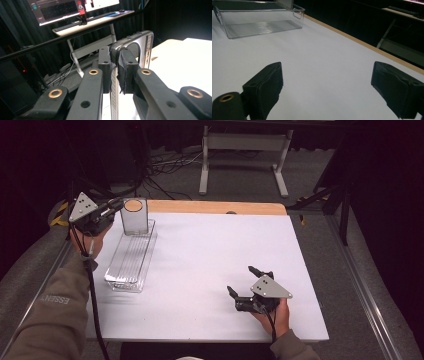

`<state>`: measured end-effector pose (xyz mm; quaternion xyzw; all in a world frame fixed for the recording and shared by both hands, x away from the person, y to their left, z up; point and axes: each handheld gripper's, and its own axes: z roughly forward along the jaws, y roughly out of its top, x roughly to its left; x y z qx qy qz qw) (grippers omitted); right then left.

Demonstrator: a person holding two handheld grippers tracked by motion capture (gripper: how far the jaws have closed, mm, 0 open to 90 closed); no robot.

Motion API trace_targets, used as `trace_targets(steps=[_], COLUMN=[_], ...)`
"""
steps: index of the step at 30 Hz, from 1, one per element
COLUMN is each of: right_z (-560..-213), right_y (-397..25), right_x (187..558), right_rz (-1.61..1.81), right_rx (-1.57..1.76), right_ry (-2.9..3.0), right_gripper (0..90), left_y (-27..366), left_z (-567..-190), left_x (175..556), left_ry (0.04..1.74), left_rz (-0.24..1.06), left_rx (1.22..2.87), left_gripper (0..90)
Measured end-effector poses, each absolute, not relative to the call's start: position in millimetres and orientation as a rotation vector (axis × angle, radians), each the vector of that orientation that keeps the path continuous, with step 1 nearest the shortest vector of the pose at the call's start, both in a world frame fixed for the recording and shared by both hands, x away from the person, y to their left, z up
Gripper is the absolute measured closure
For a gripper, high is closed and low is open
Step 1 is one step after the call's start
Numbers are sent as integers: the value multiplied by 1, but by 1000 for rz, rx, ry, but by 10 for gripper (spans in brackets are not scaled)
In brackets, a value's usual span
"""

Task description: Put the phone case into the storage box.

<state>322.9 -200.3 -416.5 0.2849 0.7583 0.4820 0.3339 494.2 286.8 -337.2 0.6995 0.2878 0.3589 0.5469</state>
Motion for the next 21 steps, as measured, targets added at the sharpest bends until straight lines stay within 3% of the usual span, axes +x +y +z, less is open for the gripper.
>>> trace_targets(steps=[21], right_z=[-423], right_y=[-199], right_x=[326], right_rz=[1216], right_rx=[760], right_ry=[2004], right_gripper=[121], left_y=[280], left_z=[-374], left_x=[538], left_ry=[746], left_rz=[808], left_rx=[1706], left_gripper=[817])
